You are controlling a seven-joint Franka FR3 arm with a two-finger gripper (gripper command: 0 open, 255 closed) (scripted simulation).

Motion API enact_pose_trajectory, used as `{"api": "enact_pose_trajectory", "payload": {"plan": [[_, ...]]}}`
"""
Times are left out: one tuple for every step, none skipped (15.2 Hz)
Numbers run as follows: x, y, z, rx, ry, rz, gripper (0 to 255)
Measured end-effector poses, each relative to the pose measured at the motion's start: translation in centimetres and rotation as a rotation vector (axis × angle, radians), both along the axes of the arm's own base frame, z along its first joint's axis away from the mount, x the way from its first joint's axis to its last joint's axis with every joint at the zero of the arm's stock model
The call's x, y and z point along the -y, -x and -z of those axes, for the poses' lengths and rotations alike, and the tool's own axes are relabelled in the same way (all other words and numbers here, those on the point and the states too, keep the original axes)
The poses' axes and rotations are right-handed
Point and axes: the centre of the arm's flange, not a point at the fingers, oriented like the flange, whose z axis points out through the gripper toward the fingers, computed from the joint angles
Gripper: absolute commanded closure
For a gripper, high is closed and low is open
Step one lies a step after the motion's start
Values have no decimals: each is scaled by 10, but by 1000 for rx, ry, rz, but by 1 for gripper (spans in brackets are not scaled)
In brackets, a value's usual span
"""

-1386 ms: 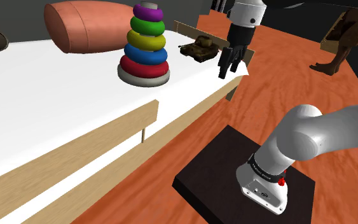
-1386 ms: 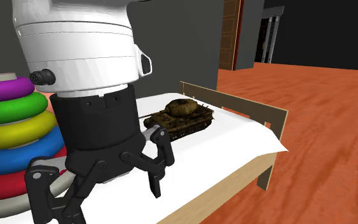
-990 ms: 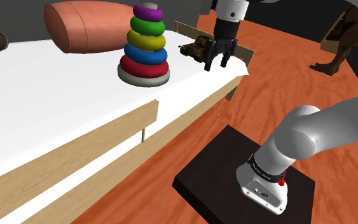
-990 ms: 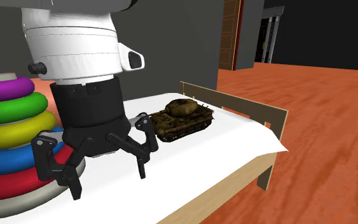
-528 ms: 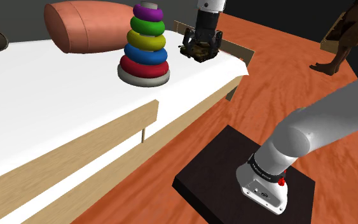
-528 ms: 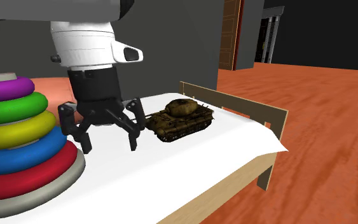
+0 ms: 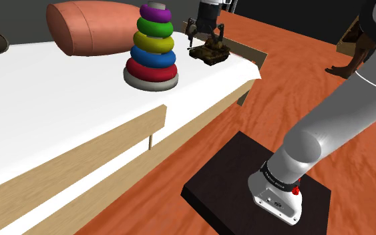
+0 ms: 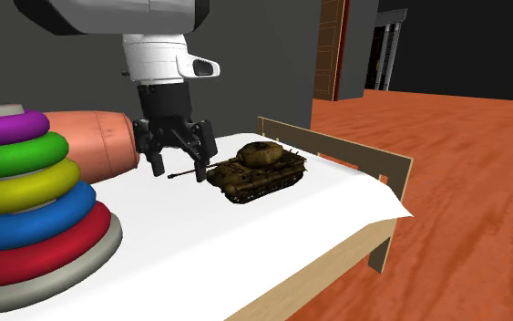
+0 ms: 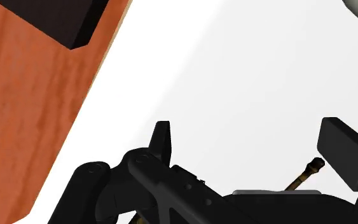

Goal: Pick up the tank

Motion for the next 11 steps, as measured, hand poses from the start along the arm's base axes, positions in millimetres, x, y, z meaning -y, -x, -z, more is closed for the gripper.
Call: {"api": "enact_pose_trajectory", "payload": {"plan": [[9, -11, -1, 4, 3, 50, 0], [19, -19, -3, 6, 7, 101, 0], [30, -27, -2, 10, 10, 151, 0], [41, -33, -3, 12, 13, 202, 0], [54, -40, -5, 16, 17, 252, 0], [65, -45, -6, 19, 20, 302, 0], [75, -49, -8, 23, 23, 352, 0], [85, -58, -10, 26, 26, 401, 0], [100, -65, -11, 29, 30, 452, 0], [112, -68, -14, 31, 33, 502, 0], [123, -72, -14, 34, 36, 544, 0]]}}
